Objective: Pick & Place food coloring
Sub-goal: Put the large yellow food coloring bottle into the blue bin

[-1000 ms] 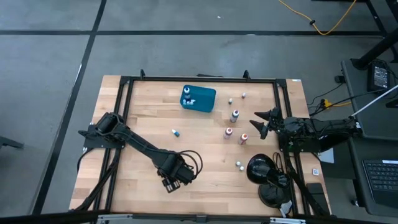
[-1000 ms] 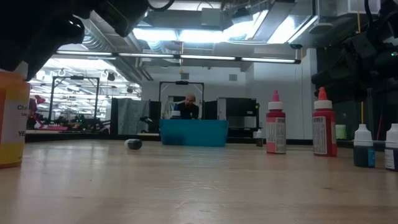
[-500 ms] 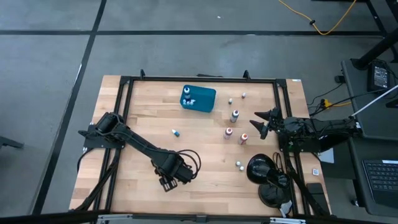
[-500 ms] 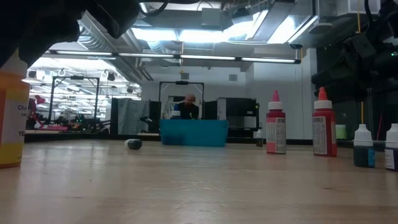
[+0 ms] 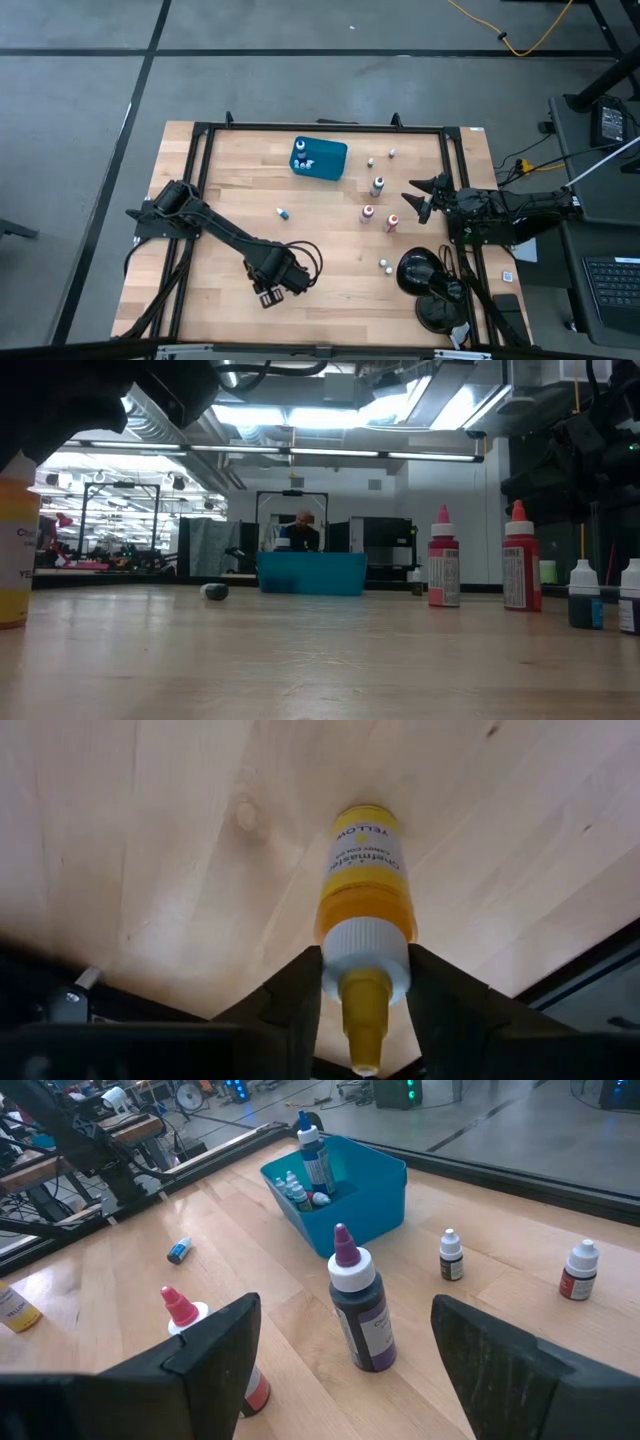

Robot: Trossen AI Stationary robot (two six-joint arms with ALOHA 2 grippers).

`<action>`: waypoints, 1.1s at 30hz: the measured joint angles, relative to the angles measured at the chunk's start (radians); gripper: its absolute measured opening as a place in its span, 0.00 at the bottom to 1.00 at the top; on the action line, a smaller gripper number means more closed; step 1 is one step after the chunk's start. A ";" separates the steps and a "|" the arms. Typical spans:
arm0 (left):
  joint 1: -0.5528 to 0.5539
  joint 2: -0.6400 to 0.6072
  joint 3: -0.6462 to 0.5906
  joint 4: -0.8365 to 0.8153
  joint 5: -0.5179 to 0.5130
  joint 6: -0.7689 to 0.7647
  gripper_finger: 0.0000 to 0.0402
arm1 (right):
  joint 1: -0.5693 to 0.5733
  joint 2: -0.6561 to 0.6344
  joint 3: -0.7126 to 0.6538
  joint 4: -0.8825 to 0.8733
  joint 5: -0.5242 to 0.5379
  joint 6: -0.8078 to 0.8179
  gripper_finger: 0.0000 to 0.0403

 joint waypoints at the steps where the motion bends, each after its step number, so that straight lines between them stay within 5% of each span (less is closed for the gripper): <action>1: 0.000 0.000 0.000 0.000 0.001 0.004 0.31 | 0.000 0.000 0.000 0.000 0.000 0.000 0.73; 18: 0.158 -0.139 0.017 -0.058 -0.135 0.108 0.28 | 0.000 0.000 0.000 0.000 0.000 0.000 0.73; 33: 0.565 -0.140 0.373 -0.204 -0.316 0.415 0.29 | 0.000 0.000 0.000 0.000 0.000 0.000 0.73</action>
